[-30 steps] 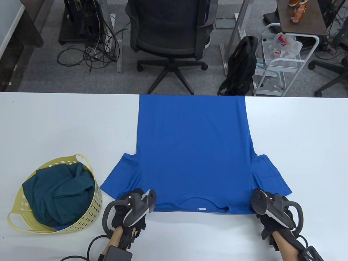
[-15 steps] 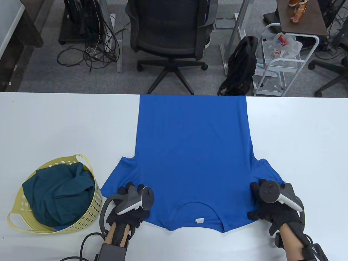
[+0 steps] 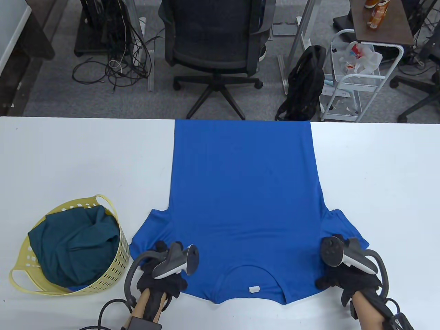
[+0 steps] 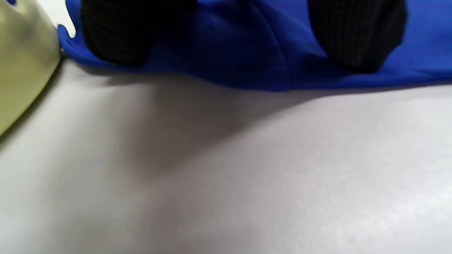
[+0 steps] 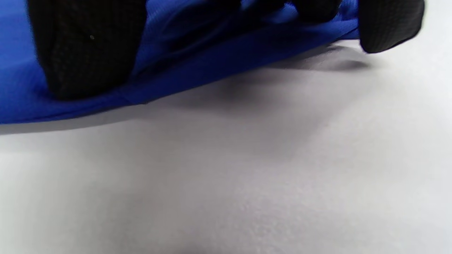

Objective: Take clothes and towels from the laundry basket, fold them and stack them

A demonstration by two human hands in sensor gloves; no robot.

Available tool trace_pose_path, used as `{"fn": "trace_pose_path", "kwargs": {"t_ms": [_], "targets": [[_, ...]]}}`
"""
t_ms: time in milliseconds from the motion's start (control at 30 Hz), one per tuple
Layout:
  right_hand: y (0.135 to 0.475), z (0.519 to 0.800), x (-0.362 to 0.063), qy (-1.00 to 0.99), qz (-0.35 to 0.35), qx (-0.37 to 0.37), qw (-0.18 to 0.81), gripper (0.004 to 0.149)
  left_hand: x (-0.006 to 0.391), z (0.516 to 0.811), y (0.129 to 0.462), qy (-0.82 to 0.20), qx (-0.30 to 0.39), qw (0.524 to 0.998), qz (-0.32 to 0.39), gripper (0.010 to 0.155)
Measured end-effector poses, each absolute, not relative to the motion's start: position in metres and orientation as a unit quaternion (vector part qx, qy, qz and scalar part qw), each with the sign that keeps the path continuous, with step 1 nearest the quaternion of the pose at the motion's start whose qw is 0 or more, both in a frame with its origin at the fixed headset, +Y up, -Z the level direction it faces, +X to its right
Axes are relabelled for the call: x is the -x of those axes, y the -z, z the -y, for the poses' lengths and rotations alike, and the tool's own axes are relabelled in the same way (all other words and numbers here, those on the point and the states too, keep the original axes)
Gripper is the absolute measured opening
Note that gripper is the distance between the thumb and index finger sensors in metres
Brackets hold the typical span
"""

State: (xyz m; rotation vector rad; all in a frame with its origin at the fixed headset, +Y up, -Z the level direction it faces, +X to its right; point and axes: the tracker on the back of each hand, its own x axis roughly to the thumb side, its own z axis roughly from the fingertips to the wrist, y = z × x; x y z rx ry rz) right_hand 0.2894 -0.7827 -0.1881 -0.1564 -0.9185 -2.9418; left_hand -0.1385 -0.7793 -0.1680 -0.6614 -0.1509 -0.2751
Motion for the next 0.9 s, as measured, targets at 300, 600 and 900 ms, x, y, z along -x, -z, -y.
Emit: {"fn": "trace_pose_path", "kwargs": {"t_ms": [300,600,900], "targets": [[0.187,0.782,-0.288,0.95,0.306,0.055,0.025,0.122,0.132,0.779,0.166,0.172,0.319,0.929,0.074,0.12],[0.187,0.734,-0.278,0.982,0.177,0.045,0.05,0.099,0.139,0.748,0.168,0.095,0.227,0.968,0.043,0.095],[0.298,0.741,-0.22,0.98,0.179,0.078,0.032,0.086,0.116,0.796,0.176,0.119,0.333,0.935,0.041,0.109]]}}
